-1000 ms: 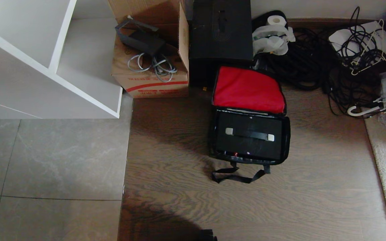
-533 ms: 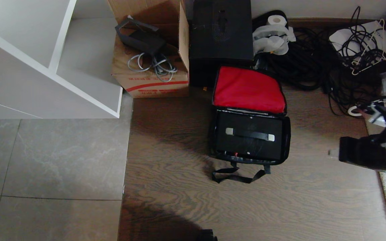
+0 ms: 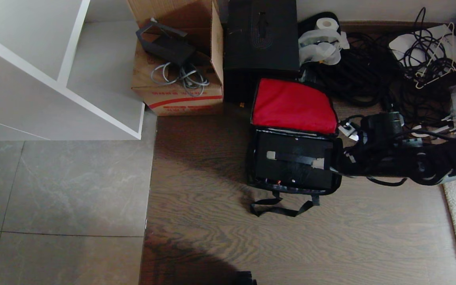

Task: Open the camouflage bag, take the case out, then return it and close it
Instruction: Grip the handle

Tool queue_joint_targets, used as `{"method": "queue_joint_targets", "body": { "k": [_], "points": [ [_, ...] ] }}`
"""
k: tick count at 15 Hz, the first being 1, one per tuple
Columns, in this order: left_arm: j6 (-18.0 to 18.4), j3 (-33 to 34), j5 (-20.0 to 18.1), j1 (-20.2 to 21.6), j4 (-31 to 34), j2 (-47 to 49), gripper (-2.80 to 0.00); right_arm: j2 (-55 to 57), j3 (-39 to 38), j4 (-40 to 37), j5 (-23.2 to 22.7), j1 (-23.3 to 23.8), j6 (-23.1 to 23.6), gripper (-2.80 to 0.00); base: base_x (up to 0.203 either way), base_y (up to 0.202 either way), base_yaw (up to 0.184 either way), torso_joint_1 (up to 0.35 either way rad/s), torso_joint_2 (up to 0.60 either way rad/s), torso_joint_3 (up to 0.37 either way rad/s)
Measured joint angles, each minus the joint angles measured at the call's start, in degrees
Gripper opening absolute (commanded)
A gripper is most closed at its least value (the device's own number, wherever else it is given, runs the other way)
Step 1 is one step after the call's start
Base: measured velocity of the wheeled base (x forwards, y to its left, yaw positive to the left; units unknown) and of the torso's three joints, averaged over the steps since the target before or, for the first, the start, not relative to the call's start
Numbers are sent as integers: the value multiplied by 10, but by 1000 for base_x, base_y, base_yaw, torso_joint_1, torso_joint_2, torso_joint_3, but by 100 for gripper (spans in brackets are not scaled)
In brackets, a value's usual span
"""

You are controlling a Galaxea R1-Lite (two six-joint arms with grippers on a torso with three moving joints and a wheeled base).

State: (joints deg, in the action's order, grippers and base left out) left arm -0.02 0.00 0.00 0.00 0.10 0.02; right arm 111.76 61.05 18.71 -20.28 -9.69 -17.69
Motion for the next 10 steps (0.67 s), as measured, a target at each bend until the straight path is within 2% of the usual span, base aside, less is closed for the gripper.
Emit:
{"method": "queue_joint_targets", "body": {
  "k": [5, 10],
  "points": [
    [0, 0, 0, 0, 0, 0, -280, 68, 42, 25, -4, -3, 30, 0, 0, 0, 0, 0, 0, 0],
    [0, 0, 0, 0, 0, 0, -280, 89, 47, 52, -2, 8, 24, 0, 0, 0, 0, 0, 0, 0]
  ]
}}
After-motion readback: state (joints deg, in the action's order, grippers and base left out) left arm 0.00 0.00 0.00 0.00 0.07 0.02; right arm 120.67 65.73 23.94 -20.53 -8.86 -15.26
